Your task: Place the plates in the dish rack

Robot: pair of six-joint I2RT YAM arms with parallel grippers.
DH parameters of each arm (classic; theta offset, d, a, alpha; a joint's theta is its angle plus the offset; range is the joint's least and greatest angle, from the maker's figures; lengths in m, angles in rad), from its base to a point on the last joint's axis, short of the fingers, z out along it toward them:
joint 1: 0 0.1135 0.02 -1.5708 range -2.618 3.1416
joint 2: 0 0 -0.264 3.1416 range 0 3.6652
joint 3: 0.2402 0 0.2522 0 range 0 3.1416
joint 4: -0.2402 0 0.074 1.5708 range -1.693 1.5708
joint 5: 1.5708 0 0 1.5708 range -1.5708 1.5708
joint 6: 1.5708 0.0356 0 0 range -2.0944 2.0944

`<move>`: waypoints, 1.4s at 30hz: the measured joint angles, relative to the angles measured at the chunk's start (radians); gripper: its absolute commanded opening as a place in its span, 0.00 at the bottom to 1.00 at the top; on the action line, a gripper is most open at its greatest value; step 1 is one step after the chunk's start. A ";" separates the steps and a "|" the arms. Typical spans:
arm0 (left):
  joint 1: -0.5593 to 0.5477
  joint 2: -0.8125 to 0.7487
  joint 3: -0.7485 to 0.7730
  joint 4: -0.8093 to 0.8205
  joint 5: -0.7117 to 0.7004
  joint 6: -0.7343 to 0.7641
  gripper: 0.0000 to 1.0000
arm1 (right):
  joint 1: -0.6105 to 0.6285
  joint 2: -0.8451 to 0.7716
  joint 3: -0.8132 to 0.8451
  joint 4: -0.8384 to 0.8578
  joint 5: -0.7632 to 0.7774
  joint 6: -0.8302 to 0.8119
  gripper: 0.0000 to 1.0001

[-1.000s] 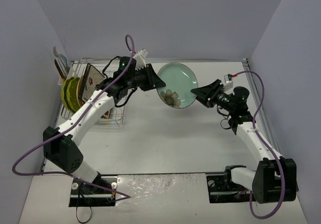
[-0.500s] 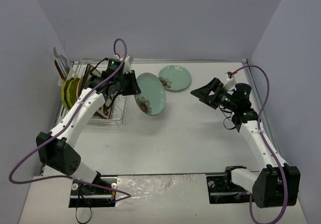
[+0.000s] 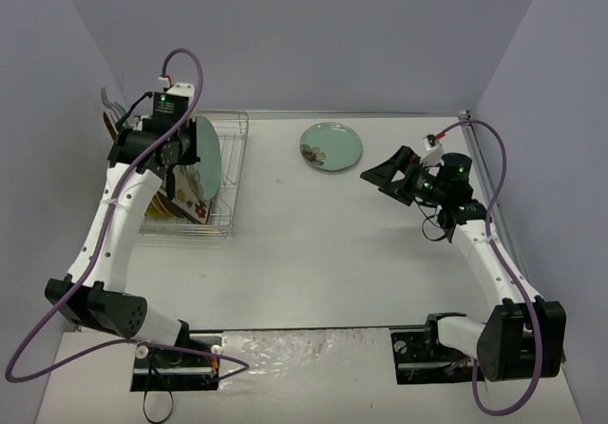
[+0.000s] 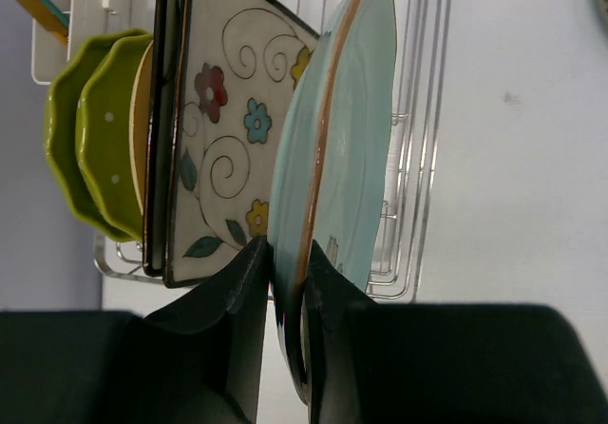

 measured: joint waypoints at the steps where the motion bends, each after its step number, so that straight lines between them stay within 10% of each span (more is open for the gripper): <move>1: 0.000 0.007 0.002 -0.006 -0.014 0.013 0.00 | 0.000 0.003 0.000 -0.002 0.003 0.000 1.00; 29: 0.047 0.184 -0.092 0.097 -0.040 0.110 0.00 | 0.000 0.007 -0.018 -0.011 0.038 -0.018 1.00; 42: 0.075 0.212 -0.197 0.199 0.029 0.091 0.24 | 0.000 0.075 -0.022 -0.005 0.101 -0.026 0.99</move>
